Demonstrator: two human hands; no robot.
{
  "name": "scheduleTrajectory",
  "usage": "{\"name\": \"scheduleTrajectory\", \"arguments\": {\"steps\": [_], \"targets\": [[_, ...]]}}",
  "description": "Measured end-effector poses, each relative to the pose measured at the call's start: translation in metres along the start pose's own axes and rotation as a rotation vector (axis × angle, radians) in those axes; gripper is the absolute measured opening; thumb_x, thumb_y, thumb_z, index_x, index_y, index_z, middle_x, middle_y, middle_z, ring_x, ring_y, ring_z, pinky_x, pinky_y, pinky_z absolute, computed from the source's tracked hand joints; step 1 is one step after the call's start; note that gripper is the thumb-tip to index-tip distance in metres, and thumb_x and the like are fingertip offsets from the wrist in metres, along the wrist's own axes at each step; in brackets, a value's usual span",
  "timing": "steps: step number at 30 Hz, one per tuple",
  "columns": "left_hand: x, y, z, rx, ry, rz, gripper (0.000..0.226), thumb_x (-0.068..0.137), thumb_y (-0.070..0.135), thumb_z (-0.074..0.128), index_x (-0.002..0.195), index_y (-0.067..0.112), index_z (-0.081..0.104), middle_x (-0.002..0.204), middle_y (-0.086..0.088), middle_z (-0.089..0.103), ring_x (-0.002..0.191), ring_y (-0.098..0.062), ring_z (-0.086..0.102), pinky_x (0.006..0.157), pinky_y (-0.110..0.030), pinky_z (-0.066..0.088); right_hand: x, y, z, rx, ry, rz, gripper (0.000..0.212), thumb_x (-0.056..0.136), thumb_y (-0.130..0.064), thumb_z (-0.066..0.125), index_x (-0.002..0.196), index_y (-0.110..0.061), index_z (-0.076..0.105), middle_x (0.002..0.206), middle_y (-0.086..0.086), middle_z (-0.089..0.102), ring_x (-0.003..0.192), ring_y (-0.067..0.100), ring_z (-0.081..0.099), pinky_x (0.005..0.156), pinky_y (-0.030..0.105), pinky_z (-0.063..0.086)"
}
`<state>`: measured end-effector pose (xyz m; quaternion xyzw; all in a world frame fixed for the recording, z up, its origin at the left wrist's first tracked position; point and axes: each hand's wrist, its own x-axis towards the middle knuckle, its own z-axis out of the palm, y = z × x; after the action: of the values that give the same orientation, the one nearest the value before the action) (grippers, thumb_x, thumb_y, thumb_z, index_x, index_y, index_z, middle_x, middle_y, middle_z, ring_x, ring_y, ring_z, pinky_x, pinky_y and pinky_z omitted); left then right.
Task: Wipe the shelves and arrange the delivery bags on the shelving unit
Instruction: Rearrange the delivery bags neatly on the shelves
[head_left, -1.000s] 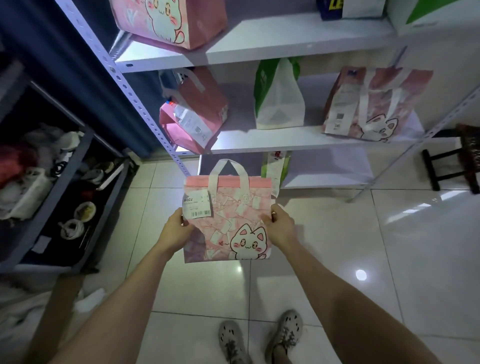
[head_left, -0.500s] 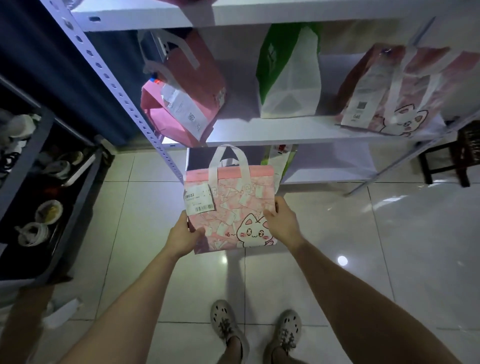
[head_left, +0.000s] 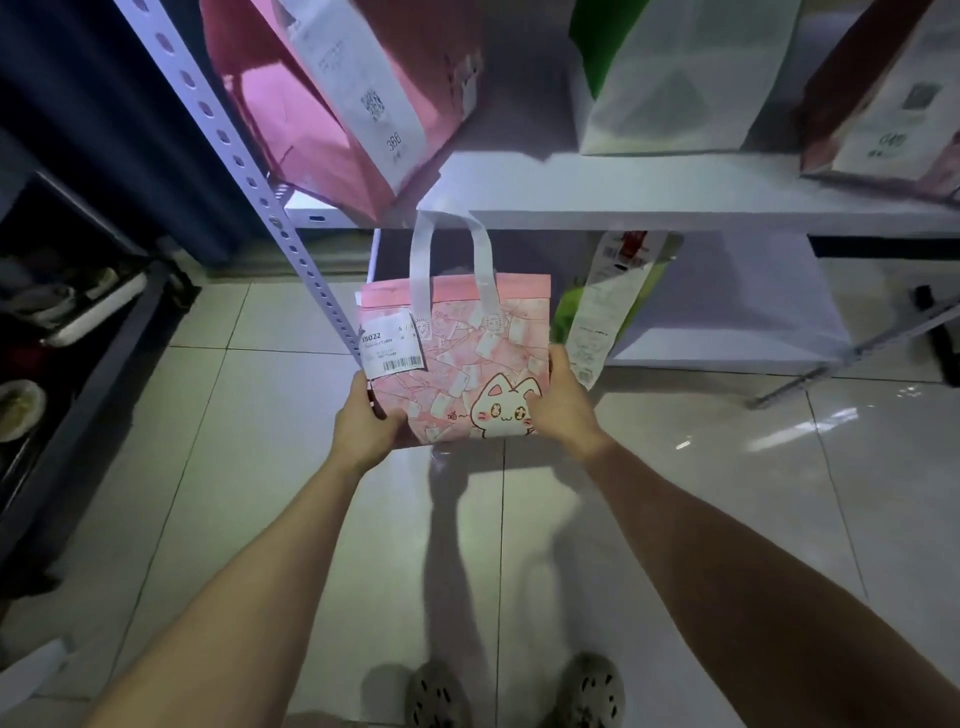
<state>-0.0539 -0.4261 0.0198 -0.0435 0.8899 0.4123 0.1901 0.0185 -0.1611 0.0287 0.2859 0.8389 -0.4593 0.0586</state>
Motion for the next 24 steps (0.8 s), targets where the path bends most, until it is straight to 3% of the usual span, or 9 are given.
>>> {"name": "scheduleTrajectory", "arguments": {"steps": [2, 5, 8, 12, 16, 19, 22, 24], "targets": [[0.025, -0.006, 0.012, -0.027, 0.013, 0.032, 0.065, 0.091, 0.007, 0.072, 0.148, 0.024, 0.046, 0.124, 0.004, 0.063, 0.108, -0.026, 0.064, 0.091, -0.038, 0.055, 0.024, 0.008, 0.011, 0.016, 0.037, -0.026, 0.060, 0.087, 0.005, 0.054, 0.135, -0.028, 0.041, 0.129, 0.004, 0.065, 0.115, 0.029, 0.063, 0.083, 0.030, 0.044], [0.072, -0.021, 0.029, -0.022, 0.058, 0.116, 0.073, 0.080, 0.011, 0.077, 0.142, 0.035, 0.046, 0.132, 0.001, 0.066, 0.116, -0.028, 0.066, 0.098, -0.048, 0.061, 0.059, 0.014, 0.023, 0.033, 0.086, -0.074, 0.055, 0.090, 0.002, 0.053, 0.134, -0.029, 0.039, 0.123, 0.002, 0.066, 0.103, 0.030, 0.062, 0.078, 0.033, 0.044], [0.119, -0.033, 0.045, -0.055, 0.076, 0.174, 0.075, 0.081, 0.003, 0.077, 0.141, 0.032, 0.043, 0.137, -0.001, 0.066, 0.123, -0.030, 0.066, 0.091, -0.055, 0.066, 0.100, 0.020, 0.037, 0.056, 0.137, -0.160, 0.054, 0.089, 0.000, 0.051, 0.129, -0.033, 0.037, 0.123, 0.003, 0.063, 0.101, 0.029, 0.062, 0.065, 0.030, 0.043], [0.169, -0.040, 0.064, -0.079, 0.151, 0.290, 0.075, 0.083, 0.004, 0.079, 0.145, 0.023, 0.043, 0.135, 0.000, 0.067, 0.122, -0.022, 0.066, 0.102, -0.044, 0.060, 0.153, 0.034, 0.064, 0.097, 0.199, -0.266, 0.057, 0.087, 0.001, 0.052, 0.131, -0.033, 0.037, 0.127, 0.006, 0.062, 0.113, 0.030, 0.061, 0.083, 0.031, 0.044], [0.208, -0.053, 0.081, -0.088, 0.167, 0.325, 0.090, 0.081, 0.005, 0.083, 0.151, 0.032, 0.033, 0.141, 0.005, 0.064, 0.126, -0.019, 0.065, 0.102, -0.043, 0.060, 0.189, 0.053, 0.087, 0.079, 0.198, -0.327, 0.059, 0.085, 0.007, 0.055, 0.132, -0.023, 0.036, 0.134, 0.009, 0.053, 0.120, 0.030, 0.055, 0.083, 0.032, 0.042], [0.216, -0.059, 0.085, -0.087, 0.191, 0.345, 0.101, 0.079, 0.004, 0.083, 0.156, 0.034, 0.026, 0.145, 0.004, 0.060, 0.130, -0.017, 0.061, 0.105, -0.037, 0.056, 0.194, 0.056, 0.089, 0.093, 0.213, -0.370, 0.055, 0.088, 0.004, 0.056, 0.130, -0.025, 0.034, 0.135, 0.008, 0.052, 0.118, 0.026, 0.055, 0.084, 0.033, 0.044], [0.208, -0.063, 0.080, -0.154, 0.228, 0.316, 0.109, 0.078, 0.011, 0.082, 0.161, 0.041, 0.017, 0.152, 0.002, 0.056, 0.139, -0.020, 0.058, 0.110, -0.048, 0.056, 0.178, 0.057, 0.081, 0.077, 0.218, -0.348, 0.055, 0.090, -0.003, 0.066, 0.126, -0.028, 0.033, 0.130, 0.005, 0.053, 0.108, 0.020, 0.056, 0.079, 0.032, 0.045], [0.189, -0.058, 0.077, -0.178, 0.266, 0.293, 0.104, 0.085, 0.014, 0.085, 0.163, 0.035, 0.019, 0.159, 0.001, 0.053, 0.143, -0.021, 0.056, 0.112, -0.050, 0.054, 0.161, 0.059, 0.073, 0.086, 0.221, -0.341, 0.058, 0.091, -0.015, 0.074, 0.134, -0.026, 0.036, 0.131, 0.004, 0.054, 0.108, 0.017, 0.059, 0.087, 0.033, 0.049]]}}
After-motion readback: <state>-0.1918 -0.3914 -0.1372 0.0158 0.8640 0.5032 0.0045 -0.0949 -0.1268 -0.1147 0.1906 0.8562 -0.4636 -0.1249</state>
